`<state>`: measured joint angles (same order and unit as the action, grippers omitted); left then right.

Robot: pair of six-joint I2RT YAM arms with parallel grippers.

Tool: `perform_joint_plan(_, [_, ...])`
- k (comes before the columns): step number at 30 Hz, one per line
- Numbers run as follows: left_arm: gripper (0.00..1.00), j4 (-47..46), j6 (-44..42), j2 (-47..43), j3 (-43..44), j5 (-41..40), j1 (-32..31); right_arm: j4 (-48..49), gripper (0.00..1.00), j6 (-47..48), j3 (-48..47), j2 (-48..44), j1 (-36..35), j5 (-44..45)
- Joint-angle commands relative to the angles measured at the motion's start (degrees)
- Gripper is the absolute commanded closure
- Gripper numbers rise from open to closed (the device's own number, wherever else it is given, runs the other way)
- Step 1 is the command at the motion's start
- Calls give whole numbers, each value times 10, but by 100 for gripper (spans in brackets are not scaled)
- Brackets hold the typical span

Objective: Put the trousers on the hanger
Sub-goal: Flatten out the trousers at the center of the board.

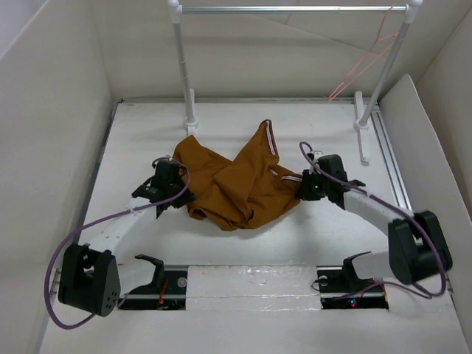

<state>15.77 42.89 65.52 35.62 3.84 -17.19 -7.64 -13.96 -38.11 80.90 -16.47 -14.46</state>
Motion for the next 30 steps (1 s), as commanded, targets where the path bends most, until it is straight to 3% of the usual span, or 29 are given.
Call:
perform_joint_plan(1, [100, -6, -15, -55, 79, -75, 7, -31, 100, 2, -9, -141, 2, 47])
perform_joint_plan(5, [100, 83, -53, -111, 217, -129, 32, -253, 100, 31, -90, -308, 2, 121])
perform_joint_plan(7, [100, 110, -76, -113, 266, -155, 32, -328, 100, 56, -140, -343, 7, 131])
perform_joint_plan(8, [100, 148, -90, -101, 314, -172, 32, -424, 100, 67, -155, -371, 7, 126])
perform_joint_plan(12, [100, 186, -83, -112, 291, -188, 32, -536, 100, 74, -137, -413, 7, 114])
perform_joint_plan(16, [97, 189, -72, -164, 174, -150, 32, -576, 100, 10, -162, -444, -34, 100])
perform_joint_plan(18, [74, 194, -75, -163, 158, -126, 32, -607, 88, 31, -187, -405, -34, 72])
perform_joint_plan(19, [70, 202, -85, -158, 155, -119, 32, -625, 81, 50, -195, -395, -34, 53])
perform_joint_plan(20, [64, 211, -84, -152, 159, -119, 32, -628, 67, 70, -198, -387, -40, 1])
perform_joint_plan(22, [46, 227, -88, -139, 181, -131, 32, -667, 44, 110, -212, -367, -45, -20])
perform_joint_plan(23, [37, 229, -91, -138, 191, -138, 32, -670, 24, 121, -217, -364, -53, -35])
perform_joint_plan(24, [21, 229, -92, -139, 201, -159, 32, -670, 19, 132, -234, -361, -53, -30])
perform_joint_plan(26, [11, 218, -107, -138, 231, -176, 32, -665, 12, 153, -260, -328, -59, 39])
perform_joint_plan(28, [11, 187, -119, -126, 238, -160, 32, -612, 13, 164, -289, -279, -54, 62])
perform_joint_plan(29, [12, 182, -129, -115, 240, -149, 32, -584, 20, 164, -292, -264, -46, 84])
perform_joint_plan(30, [13, 179, -131, -83, 241, -151, 26, -553, 32, 169, -290, -250, -32, 85])
